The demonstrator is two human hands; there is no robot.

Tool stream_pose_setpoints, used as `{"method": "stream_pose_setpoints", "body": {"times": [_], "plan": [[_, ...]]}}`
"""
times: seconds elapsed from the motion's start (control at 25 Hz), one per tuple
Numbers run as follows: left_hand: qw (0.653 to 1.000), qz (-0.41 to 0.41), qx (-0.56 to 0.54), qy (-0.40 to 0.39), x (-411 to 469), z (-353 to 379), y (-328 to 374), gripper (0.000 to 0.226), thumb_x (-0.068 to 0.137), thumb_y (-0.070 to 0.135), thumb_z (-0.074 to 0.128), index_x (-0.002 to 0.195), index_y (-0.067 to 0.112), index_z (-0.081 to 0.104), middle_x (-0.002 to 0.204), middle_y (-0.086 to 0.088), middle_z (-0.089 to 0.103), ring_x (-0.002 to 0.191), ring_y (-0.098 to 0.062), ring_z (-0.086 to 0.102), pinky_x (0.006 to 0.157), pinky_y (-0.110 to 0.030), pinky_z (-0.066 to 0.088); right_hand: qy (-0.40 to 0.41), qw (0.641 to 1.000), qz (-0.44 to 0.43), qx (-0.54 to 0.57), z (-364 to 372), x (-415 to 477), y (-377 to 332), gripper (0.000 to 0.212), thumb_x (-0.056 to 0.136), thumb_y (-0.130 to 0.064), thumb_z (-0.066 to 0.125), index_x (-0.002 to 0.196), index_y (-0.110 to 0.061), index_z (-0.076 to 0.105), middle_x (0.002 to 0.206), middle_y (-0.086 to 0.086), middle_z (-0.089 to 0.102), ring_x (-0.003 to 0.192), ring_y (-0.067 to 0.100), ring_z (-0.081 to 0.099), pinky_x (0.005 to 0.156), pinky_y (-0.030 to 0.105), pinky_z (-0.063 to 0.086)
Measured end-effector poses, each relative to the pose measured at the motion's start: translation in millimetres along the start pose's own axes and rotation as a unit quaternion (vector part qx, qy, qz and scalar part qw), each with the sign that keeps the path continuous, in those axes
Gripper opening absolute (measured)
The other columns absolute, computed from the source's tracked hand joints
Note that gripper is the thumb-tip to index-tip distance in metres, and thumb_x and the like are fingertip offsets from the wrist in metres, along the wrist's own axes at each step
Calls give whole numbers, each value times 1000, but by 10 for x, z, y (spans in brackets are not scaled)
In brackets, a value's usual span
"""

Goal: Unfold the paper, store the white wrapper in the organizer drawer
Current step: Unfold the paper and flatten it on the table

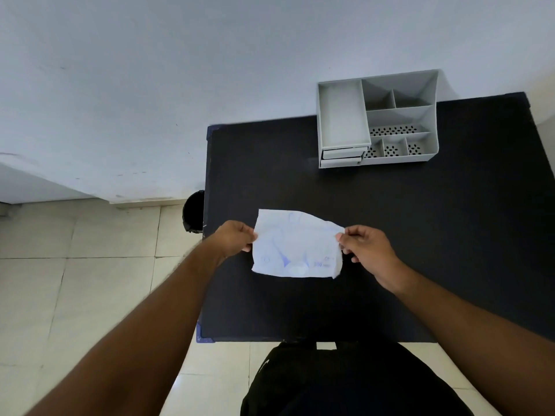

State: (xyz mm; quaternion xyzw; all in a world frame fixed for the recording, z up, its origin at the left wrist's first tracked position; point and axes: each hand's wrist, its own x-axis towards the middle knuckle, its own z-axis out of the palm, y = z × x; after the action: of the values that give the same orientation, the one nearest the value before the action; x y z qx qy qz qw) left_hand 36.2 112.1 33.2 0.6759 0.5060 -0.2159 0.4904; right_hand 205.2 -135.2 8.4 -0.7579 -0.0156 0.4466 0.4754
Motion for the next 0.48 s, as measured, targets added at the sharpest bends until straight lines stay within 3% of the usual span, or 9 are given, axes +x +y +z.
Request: {"method": "stream_pose_setpoints", "body": {"times": [0.04, 0.12, 0.2, 0.28, 0.4, 0.48], "plan": [[1000, -5, 14, 14, 41, 26, -44, 9, 97, 18, 65, 92, 11, 68, 106, -10, 75, 92, -21, 72, 93, -40, 56, -10, 1000, -4, -7, 47, -13, -16, 11, 90, -23, 73, 94, -12, 72, 80, 3, 73, 68, 9, 63, 61, 27, 51], [998, -10, 48, 44, 73, 127, -113, 6, 95, 17, 65, 97, 12, 65, 107, -11, 73, 94, -25, 70, 89, -39, 57, -18, 1000, -7, -15, 149, -31, -15, 16, 89, -21, 74, 98, -9, 71, 80, 3, 71, 65, 8, 61, 57, 22, 49], [989, 12, 83, 121, -2, 271, -121, 22, 94, 17, 63, 115, 14, 59, 114, -7, 67, 99, -25, 65, 80, -36, 54, -15, 1000, -7, -16, 236, -59, 5, 17, 90, -21, 73, 98, -7, 71, 83, 9, 73, 65, 10, 60, 55, 19, 47], [961, 100, 168, 195, -113, 459, -80, 42, 92, 20, 64, 132, 17, 51, 128, -7, 58, 115, -26, 57, 88, -38, 52, -15, 1000, 8, -7, 244, -82, 20, 14, 92, -24, 70, 97, -12, 73, 90, 8, 77, 66, 12, 61, 57, 20, 46], [918, 226, 284, 159, -205, 806, 2, 57, 93, 24, 63, 145, 21, 41, 149, -4, 43, 133, -26, 45, 101, -43, 49, -32, 998, 47, 31, 150, -105, 57, 24, 98, -35, 58, 97, -18, 76, 93, 3, 79, 68, 14, 62, 60, 27, 46], [913, 224, 318, 120, -171, 972, 84, 64, 93, 23, 61, 151, 20, 33, 157, -5, 34, 138, -27, 40, 103, -44, 46, -10, 995, 83, 63, 37, -81, 102, 33, 101, -39, 51, 101, -18, 76, 92, 3, 79, 68, 14, 62, 60, 28, 47]]}}
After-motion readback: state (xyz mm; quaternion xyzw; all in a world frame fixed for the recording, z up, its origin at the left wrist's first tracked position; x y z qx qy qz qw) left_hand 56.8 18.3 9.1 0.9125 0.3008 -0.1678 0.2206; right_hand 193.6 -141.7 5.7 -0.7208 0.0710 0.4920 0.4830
